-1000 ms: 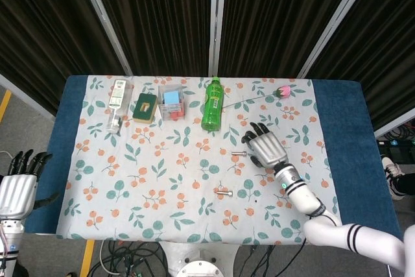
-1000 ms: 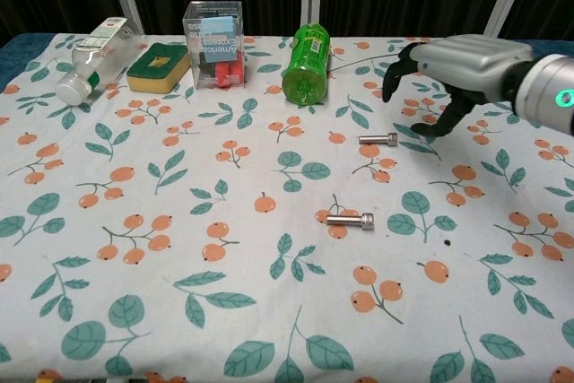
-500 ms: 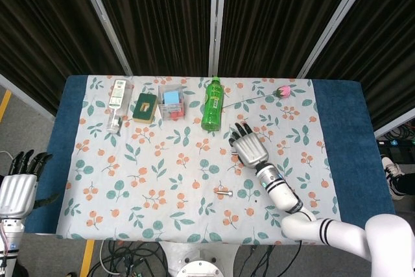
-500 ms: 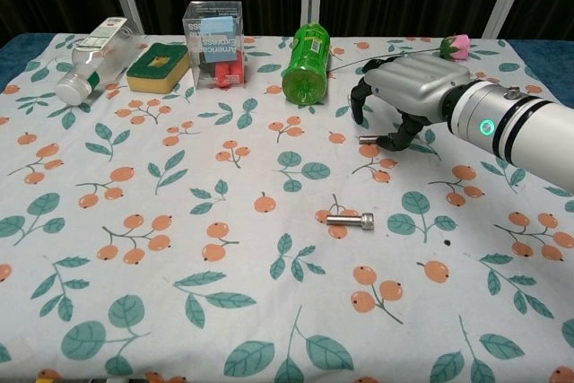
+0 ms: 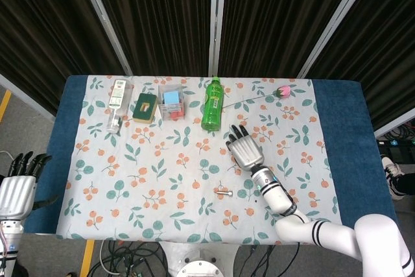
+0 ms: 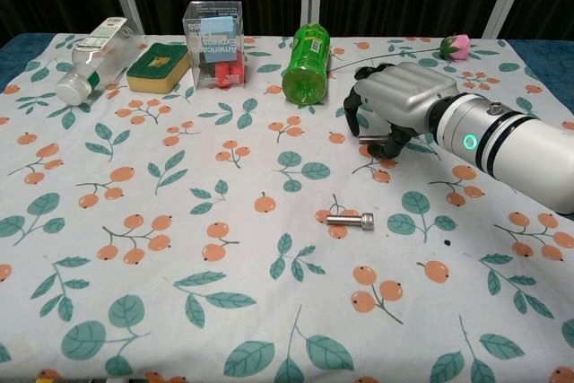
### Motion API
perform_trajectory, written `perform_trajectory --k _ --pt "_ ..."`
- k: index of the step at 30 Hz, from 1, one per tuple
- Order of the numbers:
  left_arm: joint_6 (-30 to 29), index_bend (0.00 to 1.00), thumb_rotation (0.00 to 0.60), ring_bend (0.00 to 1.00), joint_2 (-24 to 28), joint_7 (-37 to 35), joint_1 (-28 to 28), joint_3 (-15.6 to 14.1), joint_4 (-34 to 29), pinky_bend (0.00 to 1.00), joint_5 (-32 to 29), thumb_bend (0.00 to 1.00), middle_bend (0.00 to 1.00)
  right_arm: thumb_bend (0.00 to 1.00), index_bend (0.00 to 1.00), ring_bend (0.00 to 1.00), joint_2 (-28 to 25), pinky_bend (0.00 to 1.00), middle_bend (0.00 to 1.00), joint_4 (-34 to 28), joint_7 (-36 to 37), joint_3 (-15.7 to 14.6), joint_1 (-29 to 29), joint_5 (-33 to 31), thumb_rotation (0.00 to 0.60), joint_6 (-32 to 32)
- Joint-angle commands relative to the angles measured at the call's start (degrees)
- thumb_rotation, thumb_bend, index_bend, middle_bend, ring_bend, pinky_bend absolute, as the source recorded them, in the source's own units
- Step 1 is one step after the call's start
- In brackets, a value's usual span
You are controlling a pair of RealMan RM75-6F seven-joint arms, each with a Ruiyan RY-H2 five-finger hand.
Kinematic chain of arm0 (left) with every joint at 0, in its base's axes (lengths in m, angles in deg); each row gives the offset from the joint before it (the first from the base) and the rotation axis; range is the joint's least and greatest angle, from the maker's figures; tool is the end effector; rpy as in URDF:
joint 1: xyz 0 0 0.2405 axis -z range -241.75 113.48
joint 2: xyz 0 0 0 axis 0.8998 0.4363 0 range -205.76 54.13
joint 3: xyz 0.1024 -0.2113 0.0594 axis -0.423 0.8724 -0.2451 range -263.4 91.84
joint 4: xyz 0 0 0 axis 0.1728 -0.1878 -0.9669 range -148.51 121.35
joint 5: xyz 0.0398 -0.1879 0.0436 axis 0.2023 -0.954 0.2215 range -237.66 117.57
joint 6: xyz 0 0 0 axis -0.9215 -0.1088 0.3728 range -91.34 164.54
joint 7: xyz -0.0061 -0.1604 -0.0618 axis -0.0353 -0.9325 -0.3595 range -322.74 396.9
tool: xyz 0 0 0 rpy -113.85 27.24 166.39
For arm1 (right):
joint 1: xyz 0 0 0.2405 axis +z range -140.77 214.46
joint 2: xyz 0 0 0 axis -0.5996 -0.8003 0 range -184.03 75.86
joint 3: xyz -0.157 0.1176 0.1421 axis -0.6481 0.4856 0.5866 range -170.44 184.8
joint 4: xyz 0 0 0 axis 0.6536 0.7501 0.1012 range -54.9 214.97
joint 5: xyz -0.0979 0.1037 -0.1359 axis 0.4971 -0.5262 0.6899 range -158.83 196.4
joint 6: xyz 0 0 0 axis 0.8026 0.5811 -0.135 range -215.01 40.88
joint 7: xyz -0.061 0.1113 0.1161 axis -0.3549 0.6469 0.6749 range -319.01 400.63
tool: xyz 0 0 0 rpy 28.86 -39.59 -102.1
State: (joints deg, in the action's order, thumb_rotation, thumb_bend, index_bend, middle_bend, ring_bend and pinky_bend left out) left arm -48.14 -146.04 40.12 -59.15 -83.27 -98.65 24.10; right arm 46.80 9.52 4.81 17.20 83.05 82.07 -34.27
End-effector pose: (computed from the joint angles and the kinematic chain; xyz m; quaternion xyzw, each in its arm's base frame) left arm -0.3134 0.2074 0.1437 -0.5986 -0.3764 -0.3589 0.6093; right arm -0.1212 -0.3667 -0.0688 0.8013 -0.2569 0.2937 0.4536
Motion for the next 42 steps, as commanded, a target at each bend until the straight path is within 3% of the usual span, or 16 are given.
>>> perform_trajectory --k 1,17,26,42 --pt "0.03 0.16 0.6 0.04 -0.08 -0.26 -0.06 -0.04 0.18 0.03 -0.03 0.07 0.14 0.26 0.47 0.03 0.26 0.08 0.26 0.29 -0.31 -0.1 0.09 -0.18 0.6 0.12" --pt "-0.34 0.16 0.6 0.04 -0.18 -1.03 -0.32 -0.14 0.75 0.03 0.28 0.07 0.14 0.35 0.56 0.03 0.67 0.05 0.28 0.64 0.69 -0.38 -0.38 0.68 0.6 2.07" --pt "-0.01 0.16 0.6 0.04 0.0 -0.39 -0.02 -0.08 0.29 0.03 0.41 0.07 0.14 0.36 0.58 0.03 -4.14 0.05 0.28 -4.57 10.8 2.46 -2.73 -0.25 0.6 2.34" --pt "0.36 0.16 0.6 0.04 0.37 0.78 0.03 -0.19 -0.81 0.03 0.13 0.07 0.14 0.37 0.58 0.04 -4.85 0.05 0.29 -1.63 20.01 4.73 -1.56 -2.87 0.6 -2.94"
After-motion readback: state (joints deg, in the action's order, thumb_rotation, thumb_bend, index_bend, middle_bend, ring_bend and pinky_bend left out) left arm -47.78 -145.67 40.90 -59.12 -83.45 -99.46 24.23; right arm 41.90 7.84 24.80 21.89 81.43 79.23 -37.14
